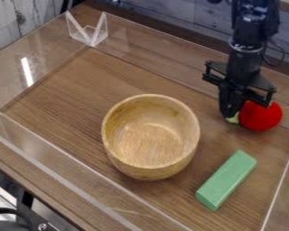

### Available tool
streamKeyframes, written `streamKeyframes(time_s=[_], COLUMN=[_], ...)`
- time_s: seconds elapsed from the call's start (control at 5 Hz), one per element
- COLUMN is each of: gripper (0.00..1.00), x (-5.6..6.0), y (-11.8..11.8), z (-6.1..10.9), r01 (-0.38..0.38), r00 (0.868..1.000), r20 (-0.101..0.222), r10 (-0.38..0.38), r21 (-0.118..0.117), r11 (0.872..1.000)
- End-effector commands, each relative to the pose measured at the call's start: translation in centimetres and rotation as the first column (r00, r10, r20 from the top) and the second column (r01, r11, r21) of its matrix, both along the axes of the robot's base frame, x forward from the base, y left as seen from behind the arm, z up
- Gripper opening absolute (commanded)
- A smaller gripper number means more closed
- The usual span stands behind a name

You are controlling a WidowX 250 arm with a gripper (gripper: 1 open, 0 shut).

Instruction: Move the red object to the right side of the table

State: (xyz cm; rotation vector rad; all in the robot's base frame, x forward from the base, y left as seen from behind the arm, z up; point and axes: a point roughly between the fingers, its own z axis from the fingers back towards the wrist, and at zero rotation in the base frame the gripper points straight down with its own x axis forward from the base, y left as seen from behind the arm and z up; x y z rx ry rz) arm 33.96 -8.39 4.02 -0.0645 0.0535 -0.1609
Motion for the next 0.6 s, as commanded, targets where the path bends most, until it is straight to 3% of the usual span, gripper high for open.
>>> streamKeyframes(time_s=[0.0, 0.4], gripper=[0.0, 0.0], x=[1.2, 1.6], y=[-0.3, -1.0], z=[1.4, 0.4], r01=[0.005, 0.024], r00=[0.998, 0.998], r20=[0.062, 0.05], r10=[-0.005, -0.024], r21=[-0.006, -0.002], r11=[1.0, 1.0])
